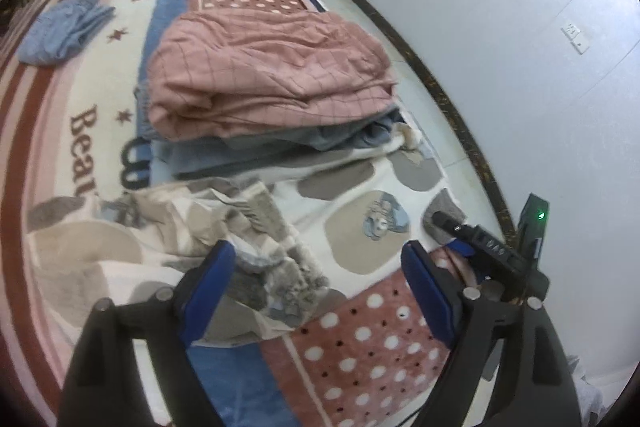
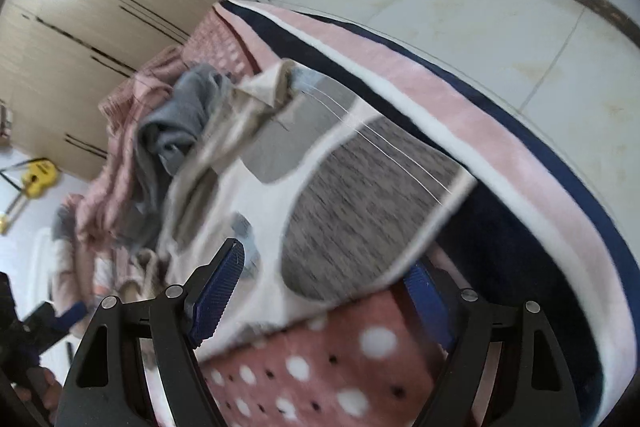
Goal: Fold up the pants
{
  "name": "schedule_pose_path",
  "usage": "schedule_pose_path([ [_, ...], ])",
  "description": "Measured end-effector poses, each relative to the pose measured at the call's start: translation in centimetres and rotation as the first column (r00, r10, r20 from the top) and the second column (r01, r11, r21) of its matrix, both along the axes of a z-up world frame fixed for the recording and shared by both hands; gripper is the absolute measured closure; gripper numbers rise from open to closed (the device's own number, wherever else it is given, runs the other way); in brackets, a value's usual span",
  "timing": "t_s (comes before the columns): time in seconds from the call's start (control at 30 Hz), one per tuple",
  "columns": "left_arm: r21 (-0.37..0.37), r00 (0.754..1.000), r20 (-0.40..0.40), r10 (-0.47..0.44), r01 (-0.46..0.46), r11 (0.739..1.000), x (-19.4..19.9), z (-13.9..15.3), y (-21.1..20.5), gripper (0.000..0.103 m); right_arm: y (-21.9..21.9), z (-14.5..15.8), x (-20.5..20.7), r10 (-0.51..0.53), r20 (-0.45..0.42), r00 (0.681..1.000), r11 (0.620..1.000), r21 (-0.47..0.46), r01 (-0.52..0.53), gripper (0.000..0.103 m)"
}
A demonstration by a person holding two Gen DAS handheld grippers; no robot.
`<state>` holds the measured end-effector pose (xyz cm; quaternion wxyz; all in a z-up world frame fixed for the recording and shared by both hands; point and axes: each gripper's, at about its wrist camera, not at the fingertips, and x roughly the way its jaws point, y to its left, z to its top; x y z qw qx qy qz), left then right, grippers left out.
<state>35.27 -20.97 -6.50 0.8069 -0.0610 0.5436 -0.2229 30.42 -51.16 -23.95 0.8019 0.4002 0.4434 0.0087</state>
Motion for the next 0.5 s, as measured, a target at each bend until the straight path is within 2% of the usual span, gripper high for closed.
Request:
schedule_pose_path([
  [0.07,0.017,1.0,-0.004,-0.001,0.001,1.0,0.1,0.2,0.3,0.021,-0.4,-0.3,0.7,-0.007,0.017,1.0,1.0,0.018,0.007,0.028],
  [0.17,0.013,1.0,-0.012,0.009,-0.009,1.0,0.2,0.0,0.2,0.021,-1.0,-1.0,1.8,-0.033,0.037,0.999,0.997,0.072,0.03,0.045],
  [0.27,0.021,1.0,-0.008,0.01,-0.01,1.0,0.3,-0.5,-0.3,0.021,-1.1,-1.7,2.9,-0.023,0.041,0.999,0.992,0.128,0.017,0.075],
  [0.3,0.025,1.0,-0.006,0.009,-0.009,1.0,0.3,-0.5,-0.4,0.021,-0.9,-1.9,3.4,-0.012,0.038,0.999,0.991,0.137,0.007,0.094],
  [0.33,0.028,1.0,-0.005,0.008,-0.007,1.0,0.4,-0.6,-0.4,0.021,-0.4,-1.6,3.7,0.005,0.045,0.999,0.991,0.134,-0.011,0.096],
  [0.43,0.035,1.0,-0.006,0.009,-0.008,0.999,0.4,-0.5,-0.3,0.021,1.0,0.3,3.9,0.032,0.081,0.996,0.999,0.035,-0.035,0.098],
  [0.5,0.034,1.0,-0.007,0.014,-0.013,0.999,0.5,-0.4,-0.1,0.021,1.6,1.3,3.8,0.053,0.099,0.994,0.998,0.022,-0.055,0.098],
])
